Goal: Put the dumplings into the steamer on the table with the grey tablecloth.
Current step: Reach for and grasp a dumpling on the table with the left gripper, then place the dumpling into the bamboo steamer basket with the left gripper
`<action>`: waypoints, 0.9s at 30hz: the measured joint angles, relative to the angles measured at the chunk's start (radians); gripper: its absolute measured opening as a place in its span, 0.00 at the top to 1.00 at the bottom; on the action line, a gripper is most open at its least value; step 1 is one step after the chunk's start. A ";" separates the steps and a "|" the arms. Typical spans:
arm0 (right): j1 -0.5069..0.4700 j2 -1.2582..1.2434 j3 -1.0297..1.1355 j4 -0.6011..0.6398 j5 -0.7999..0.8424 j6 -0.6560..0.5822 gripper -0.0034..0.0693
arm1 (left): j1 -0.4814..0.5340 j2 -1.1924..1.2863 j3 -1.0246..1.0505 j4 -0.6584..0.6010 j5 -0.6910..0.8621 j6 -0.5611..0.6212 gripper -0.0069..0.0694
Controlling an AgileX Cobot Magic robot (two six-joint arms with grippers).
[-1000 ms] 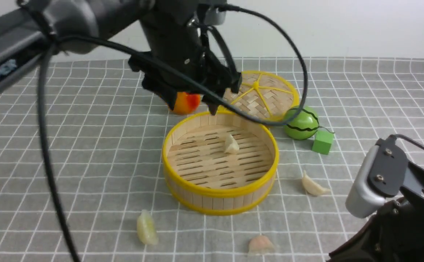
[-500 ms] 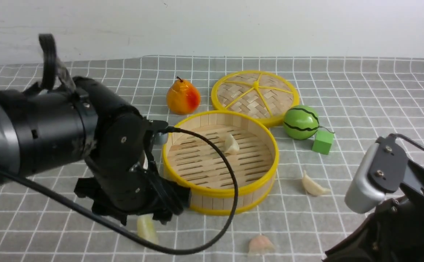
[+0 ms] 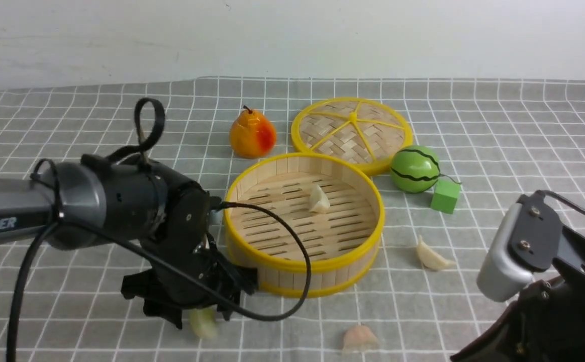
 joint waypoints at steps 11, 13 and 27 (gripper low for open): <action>0.000 0.000 0.000 0.000 0.010 0.000 0.82 | 0.000 -0.018 0.000 0.003 0.005 0.013 0.61; 0.000 0.000 0.000 0.000 0.009 0.000 0.82 | 0.000 -0.049 -0.001 0.001 0.010 0.036 0.61; 0.000 0.000 0.000 0.000 -0.053 0.000 0.82 | 0.000 -0.036 -0.552 -0.170 0.228 0.346 0.61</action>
